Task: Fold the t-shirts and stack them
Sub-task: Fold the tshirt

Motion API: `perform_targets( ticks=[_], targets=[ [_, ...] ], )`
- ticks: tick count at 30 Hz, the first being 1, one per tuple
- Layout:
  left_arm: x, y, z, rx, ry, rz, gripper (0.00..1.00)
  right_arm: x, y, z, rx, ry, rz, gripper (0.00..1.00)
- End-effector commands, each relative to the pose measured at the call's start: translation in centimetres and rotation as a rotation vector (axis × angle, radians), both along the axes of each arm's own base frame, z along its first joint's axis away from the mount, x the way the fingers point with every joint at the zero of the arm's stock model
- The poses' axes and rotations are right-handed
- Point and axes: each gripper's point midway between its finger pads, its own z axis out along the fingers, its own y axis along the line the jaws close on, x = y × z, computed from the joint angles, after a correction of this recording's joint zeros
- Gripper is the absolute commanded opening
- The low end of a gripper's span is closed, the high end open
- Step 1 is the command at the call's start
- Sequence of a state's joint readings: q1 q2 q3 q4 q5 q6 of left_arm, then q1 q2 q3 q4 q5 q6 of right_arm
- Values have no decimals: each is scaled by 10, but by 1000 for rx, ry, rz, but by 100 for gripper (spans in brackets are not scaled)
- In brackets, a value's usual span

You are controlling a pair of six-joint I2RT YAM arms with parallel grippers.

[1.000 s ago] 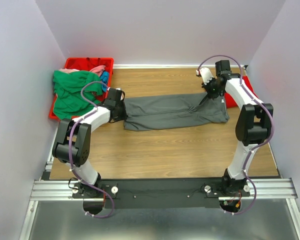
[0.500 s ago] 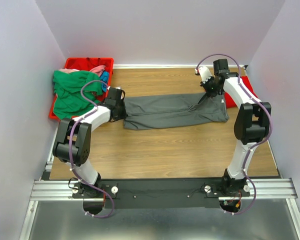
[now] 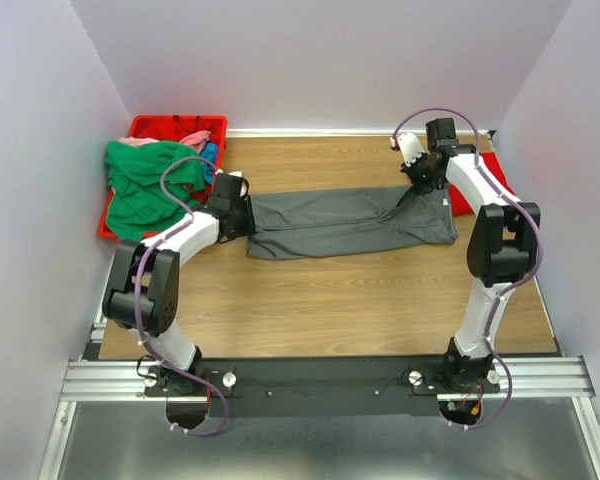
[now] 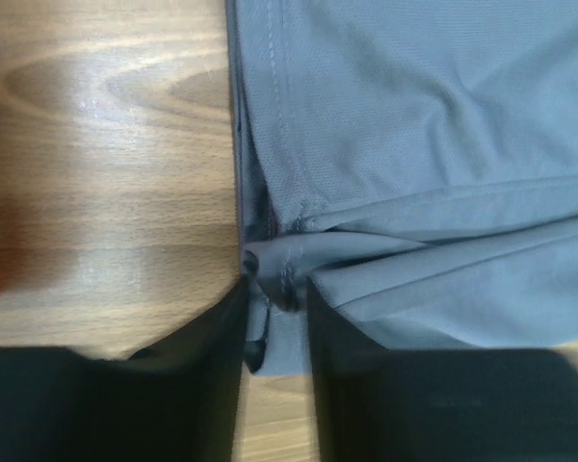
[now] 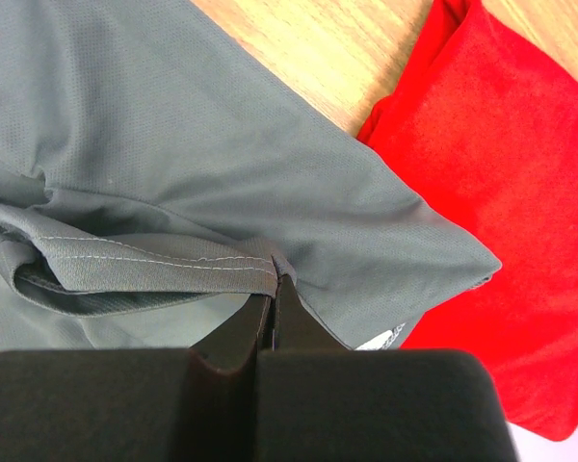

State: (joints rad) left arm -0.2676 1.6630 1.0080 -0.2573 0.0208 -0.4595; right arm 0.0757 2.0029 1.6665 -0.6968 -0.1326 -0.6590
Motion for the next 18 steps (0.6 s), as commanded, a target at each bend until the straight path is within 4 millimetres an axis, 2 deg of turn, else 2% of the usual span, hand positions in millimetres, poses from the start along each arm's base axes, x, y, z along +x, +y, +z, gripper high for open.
perform_targets(
  ticks=[1, 2, 5, 6, 8, 11, 15, 18],
  targets=[
    [15, -4, 56, -27, -156, -44, 49, 11, 2, 0, -4, -19, -20, 1],
    [15, -5, 70, -35, -192, -52, 50, 13, 2, 0, -2, -21, -23, 1],
    [14, -5, 92, -31, -255, -87, 54, 13, 4, -2, 2, -17, -22, 2],
    [12, -6, 105, -40, -293, -101, 56, 14, 3, -2, 1, -17, -25, 2],
    [8, -4, 116, -23, -338, -128, 59, 13, 5, -4, -3, -13, -22, 2],
    [-2, -1, 148, -19, -442, -158, 60, 14, 6, -4, -6, -13, -25, 3],
    [-17, 8, 167, 18, -539, -181, 64, 18, 6, -2, -13, -24, -36, 4],
    [-30, 11, 166, 27, -552, -194, 64, 22, 3, -2, -23, -29, -60, 4]
  ],
)
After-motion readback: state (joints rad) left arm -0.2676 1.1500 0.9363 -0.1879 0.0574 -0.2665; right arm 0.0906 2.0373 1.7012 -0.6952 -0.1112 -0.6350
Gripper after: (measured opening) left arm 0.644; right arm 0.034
